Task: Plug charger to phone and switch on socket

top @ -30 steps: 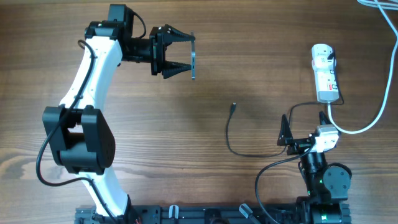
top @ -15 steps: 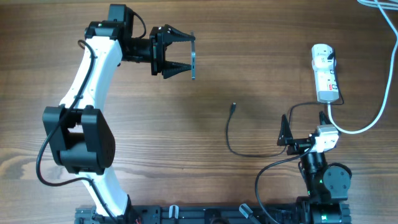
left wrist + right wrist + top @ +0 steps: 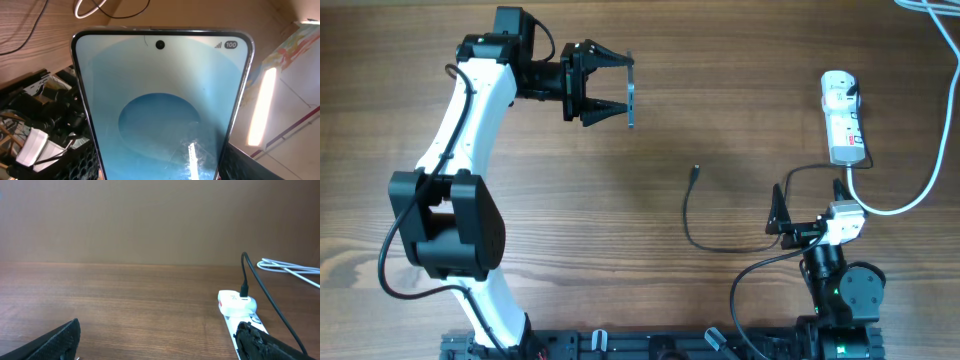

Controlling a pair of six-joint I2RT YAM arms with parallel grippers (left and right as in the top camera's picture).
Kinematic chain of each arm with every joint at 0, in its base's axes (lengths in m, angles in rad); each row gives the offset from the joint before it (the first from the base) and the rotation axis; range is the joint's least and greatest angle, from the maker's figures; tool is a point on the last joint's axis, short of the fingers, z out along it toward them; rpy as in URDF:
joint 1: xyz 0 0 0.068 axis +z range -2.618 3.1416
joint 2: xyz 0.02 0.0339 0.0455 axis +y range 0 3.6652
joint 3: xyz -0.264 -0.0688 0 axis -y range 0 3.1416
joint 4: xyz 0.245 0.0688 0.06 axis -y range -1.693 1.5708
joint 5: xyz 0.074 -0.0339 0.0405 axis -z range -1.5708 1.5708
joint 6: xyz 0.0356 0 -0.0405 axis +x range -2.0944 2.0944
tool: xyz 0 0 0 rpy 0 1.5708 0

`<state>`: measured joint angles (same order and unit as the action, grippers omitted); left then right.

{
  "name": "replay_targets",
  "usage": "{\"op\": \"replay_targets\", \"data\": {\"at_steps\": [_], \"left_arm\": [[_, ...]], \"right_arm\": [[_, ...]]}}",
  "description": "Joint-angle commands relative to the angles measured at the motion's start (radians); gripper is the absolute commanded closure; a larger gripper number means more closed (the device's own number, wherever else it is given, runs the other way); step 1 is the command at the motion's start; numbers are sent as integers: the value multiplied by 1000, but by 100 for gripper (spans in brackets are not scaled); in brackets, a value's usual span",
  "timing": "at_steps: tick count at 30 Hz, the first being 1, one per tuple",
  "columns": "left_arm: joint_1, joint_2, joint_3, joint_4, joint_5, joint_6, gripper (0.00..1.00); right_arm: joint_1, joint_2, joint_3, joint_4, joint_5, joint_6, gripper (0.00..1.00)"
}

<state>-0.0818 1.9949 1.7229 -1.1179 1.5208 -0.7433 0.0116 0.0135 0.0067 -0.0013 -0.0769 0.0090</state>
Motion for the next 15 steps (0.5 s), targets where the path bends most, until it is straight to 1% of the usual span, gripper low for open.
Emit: {"op": "replay_targets", "data": {"at_steps": [1, 9, 15], "left_arm": [[8, -35, -1, 3, 56, -5, 27], [8, -35, -1, 4, 53, 6, 27], [8, -35, -1, 64, 46, 6, 27]], "right_arm": [[4, -6, -2, 2, 17, -9, 0], [4, -6, -2, 3, 17, -9, 0], [4, -6, -2, 2, 17, -9, 0]]}}
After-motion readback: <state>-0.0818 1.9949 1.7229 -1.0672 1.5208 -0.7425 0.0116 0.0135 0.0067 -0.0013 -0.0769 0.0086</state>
